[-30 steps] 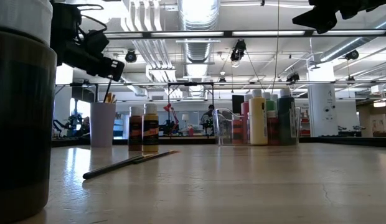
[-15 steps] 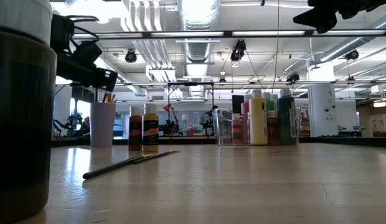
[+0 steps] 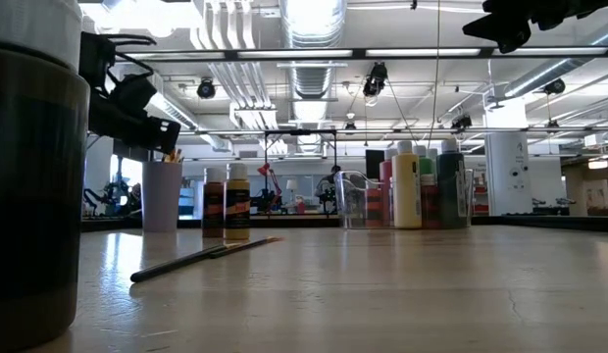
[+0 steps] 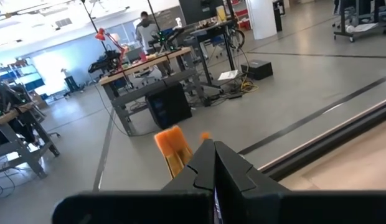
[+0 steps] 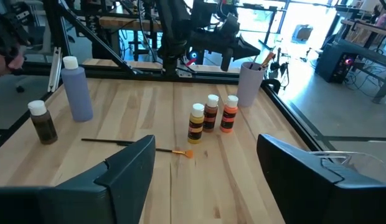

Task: Pick & Place Paint Supplies
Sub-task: Put the silver paint brush into the violet cup

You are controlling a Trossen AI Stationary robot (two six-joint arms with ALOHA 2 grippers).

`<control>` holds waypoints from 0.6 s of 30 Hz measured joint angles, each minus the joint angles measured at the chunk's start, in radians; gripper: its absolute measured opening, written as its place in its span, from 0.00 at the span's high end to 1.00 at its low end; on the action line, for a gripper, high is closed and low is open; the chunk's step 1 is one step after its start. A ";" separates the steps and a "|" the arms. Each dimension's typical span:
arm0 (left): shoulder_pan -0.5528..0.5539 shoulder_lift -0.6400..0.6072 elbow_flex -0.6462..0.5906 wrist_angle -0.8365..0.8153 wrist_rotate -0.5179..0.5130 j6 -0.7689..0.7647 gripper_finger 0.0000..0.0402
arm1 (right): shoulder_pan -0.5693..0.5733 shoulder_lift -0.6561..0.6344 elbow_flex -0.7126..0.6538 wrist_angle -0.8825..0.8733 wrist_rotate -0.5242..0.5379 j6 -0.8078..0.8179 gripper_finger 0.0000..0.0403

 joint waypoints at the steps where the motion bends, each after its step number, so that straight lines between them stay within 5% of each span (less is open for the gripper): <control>1: 0.000 0.000 0.000 -0.007 0.002 -0.005 1.00 | 0.000 0.000 0.000 0.000 0.000 0.000 0.33; 18: 0.005 0.000 0.000 -0.070 0.015 -0.024 0.95 | 0.000 0.001 0.000 0.000 0.000 0.000 0.43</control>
